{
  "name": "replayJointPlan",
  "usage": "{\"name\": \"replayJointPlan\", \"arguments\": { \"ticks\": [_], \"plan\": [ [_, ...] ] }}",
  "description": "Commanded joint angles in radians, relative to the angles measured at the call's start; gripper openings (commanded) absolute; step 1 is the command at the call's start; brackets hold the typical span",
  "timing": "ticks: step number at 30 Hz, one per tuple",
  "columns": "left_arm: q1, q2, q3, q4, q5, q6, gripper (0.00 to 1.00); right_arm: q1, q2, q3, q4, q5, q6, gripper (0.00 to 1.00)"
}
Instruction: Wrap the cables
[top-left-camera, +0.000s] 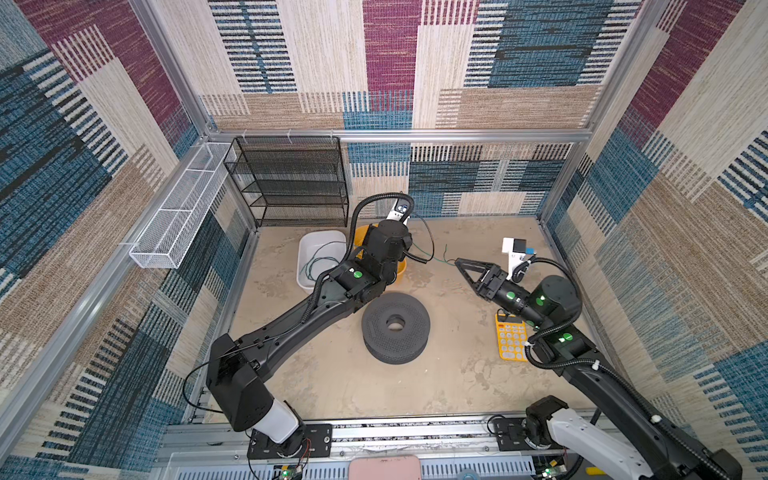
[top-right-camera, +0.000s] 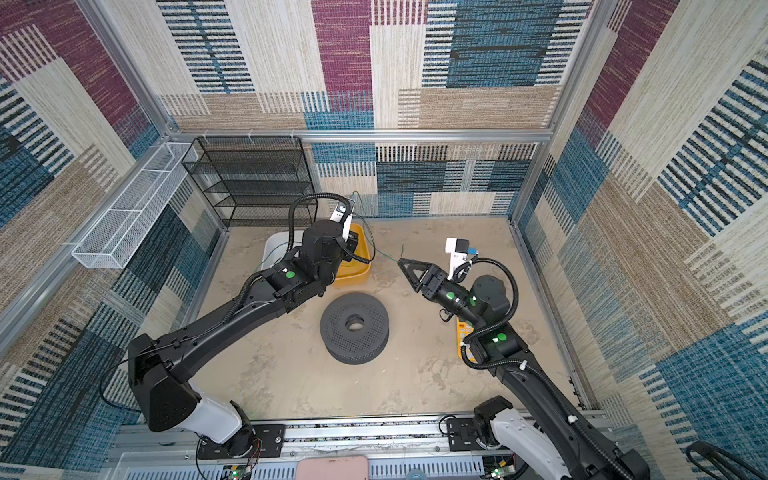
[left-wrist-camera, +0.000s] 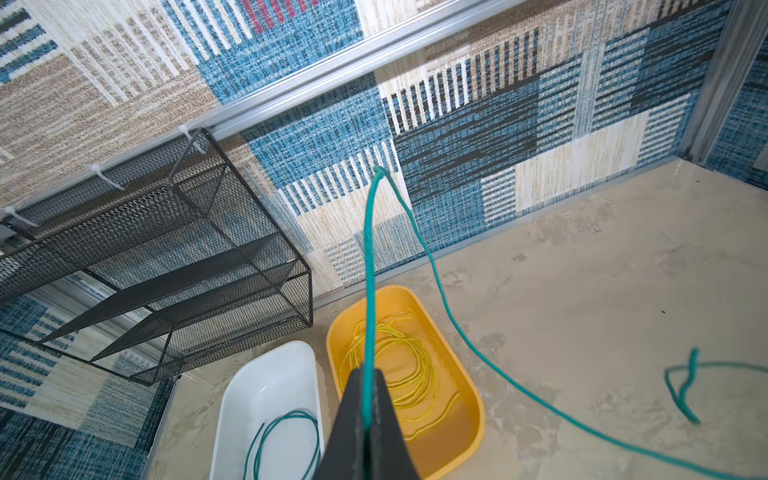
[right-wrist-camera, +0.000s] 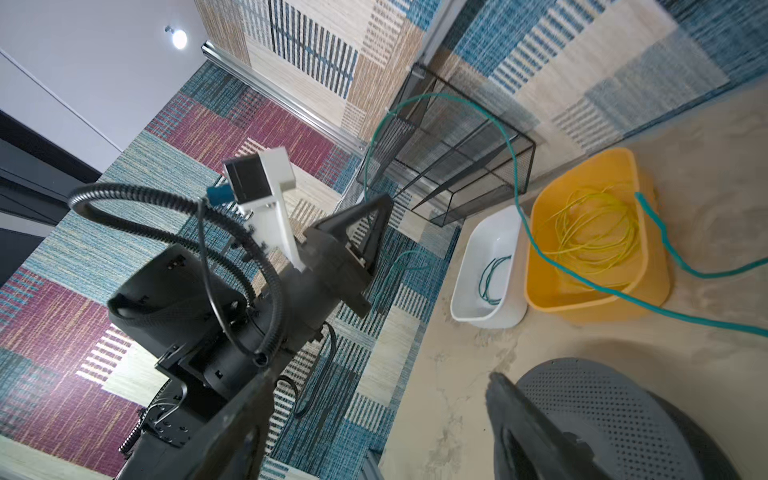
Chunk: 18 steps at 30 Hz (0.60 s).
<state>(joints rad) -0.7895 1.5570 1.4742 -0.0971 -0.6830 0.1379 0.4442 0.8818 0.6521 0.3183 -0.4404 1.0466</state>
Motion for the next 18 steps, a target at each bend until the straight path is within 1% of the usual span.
{"name": "replayJointPlan", "arguments": {
  "ticks": [1,3,6,9,11,13,15,17,18],
  "plan": [
    [0.000,-0.011,-0.005,0.063,-0.035,-0.051,0.00,0.039,0.046,-0.057,0.217,0.086,0.151,0.85],
    [0.001,-0.026,-0.014,0.057,-0.025,-0.067,0.00,0.044,0.089,-0.081,0.285,0.123,0.202,0.87],
    [0.000,-0.057,-0.049,0.064,-0.012,-0.099,0.00,0.049,0.160,-0.073,0.343,0.169,0.254,0.88],
    [0.000,-0.076,-0.071,0.071,-0.003,-0.112,0.00,0.056,0.249,-0.021,0.380,0.162,0.311,0.88],
    [0.001,-0.089,-0.082,0.067,0.009,-0.125,0.00,0.061,0.300,0.021,0.357,0.182,0.326,0.88],
    [0.001,-0.104,-0.100,0.077,0.020,-0.136,0.00,0.061,0.343,0.051,0.341,0.209,0.340,0.85],
    [0.000,-0.119,-0.115,0.088,0.036,-0.138,0.00,0.060,0.381,0.078,0.336,0.236,0.345,0.79],
    [0.000,-0.133,-0.124,0.088,0.038,-0.139,0.00,0.059,0.405,0.109,0.320,0.278,0.325,0.72],
    [0.000,-0.139,-0.131,0.093,0.041,-0.135,0.00,0.059,0.422,0.142,0.281,0.279,0.309,0.71]
  ]
}}
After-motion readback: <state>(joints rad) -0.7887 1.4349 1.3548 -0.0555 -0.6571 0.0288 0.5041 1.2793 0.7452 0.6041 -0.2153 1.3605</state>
